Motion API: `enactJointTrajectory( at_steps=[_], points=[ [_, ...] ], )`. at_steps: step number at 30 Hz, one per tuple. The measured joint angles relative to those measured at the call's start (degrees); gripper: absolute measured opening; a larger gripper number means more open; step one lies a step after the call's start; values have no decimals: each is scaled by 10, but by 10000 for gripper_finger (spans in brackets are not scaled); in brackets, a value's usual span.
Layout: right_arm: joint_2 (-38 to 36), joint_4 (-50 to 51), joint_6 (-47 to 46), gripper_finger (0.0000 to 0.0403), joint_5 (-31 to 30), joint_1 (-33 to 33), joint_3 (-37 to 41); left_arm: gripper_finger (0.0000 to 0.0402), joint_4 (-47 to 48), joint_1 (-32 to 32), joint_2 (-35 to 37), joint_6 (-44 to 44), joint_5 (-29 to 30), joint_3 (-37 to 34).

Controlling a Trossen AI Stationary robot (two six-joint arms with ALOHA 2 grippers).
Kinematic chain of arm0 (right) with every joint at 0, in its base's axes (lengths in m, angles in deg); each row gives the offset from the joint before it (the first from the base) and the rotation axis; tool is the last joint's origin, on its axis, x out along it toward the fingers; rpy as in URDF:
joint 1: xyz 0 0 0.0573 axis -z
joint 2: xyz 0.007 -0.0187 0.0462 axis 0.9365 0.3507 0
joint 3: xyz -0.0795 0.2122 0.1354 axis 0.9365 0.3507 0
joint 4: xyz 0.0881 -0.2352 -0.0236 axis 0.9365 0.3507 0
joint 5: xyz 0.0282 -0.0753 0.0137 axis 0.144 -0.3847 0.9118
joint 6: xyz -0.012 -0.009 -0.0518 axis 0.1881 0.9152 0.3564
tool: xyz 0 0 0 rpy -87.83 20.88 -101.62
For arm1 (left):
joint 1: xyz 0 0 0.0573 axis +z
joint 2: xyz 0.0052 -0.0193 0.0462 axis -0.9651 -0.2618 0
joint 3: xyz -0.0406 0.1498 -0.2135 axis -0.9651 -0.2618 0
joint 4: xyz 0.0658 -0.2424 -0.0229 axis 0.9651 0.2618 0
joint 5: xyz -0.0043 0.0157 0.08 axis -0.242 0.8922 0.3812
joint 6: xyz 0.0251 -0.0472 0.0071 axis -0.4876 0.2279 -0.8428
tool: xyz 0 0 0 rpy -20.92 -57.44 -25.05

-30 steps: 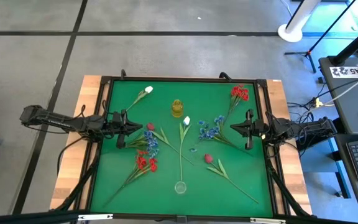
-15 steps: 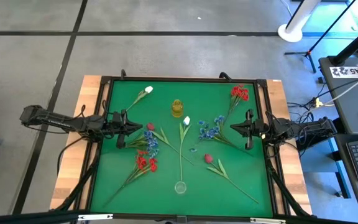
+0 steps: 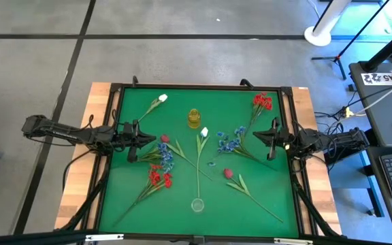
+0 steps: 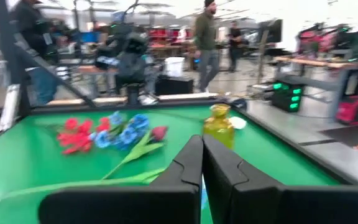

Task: Sort flowers into vase by color
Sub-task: Put the right blue flowers into the transparent vase

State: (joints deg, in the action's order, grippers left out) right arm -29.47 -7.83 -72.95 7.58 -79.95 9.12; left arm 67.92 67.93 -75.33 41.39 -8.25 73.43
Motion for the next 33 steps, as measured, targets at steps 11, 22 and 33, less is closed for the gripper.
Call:
enactJointTrajectory(
  at_steps=[11, 22, 33],
  points=[
    [159, 133, -4, 12, -39, 0, -166, 0, 0, 0, 0, 0, 0, 0],
    [363, 327, -120, 12, 23, 0, -322, 0, 0, 0, 0, 0, 0, 0],
    [482, 494, -265, 26, 74, 0, -367, 0, 0, 0, 0, 0, 0, 0]
  ],
)
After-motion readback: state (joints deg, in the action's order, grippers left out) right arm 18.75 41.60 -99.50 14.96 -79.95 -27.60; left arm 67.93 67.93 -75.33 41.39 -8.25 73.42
